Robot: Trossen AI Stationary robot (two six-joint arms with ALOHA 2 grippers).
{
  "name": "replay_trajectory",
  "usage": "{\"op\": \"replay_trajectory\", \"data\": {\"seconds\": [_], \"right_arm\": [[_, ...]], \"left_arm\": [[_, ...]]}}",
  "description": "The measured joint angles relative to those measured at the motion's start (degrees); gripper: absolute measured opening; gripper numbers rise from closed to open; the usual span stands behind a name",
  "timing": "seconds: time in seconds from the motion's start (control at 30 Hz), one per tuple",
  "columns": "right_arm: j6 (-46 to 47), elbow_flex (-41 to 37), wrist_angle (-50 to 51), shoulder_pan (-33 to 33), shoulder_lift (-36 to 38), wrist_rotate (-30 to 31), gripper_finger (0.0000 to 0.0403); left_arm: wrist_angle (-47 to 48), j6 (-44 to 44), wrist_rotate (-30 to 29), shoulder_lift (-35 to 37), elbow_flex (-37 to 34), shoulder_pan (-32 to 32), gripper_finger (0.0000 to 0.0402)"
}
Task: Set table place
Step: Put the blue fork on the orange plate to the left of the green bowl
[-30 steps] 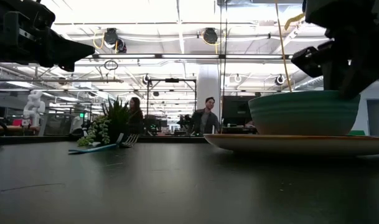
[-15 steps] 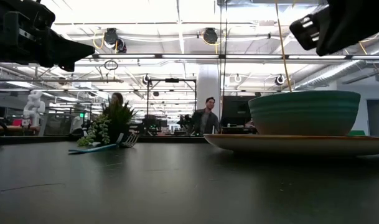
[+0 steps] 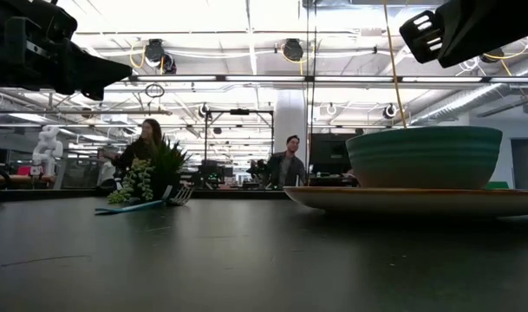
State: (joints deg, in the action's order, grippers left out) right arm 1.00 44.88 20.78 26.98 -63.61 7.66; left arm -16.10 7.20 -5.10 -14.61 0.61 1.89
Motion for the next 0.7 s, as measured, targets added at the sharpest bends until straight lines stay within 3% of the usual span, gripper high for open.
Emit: {"op": "replay_trajectory", "data": {"seconds": [0.43, 0.7], "right_arm": [[-7.0, -0.2, -6.1, -0.3, 8.2, 2.8, 0.0], [-7.8, -6.9, -12.9, -2.9, 19.0, 4.5, 0.0]], "left_arm": [[0.1, 0.0, 0.0, 0.0, 0.0, 0.0, 0.0024], [0.6, 0.0, 0.0, 0.0, 0.0, 0.0, 0.0024]]}}
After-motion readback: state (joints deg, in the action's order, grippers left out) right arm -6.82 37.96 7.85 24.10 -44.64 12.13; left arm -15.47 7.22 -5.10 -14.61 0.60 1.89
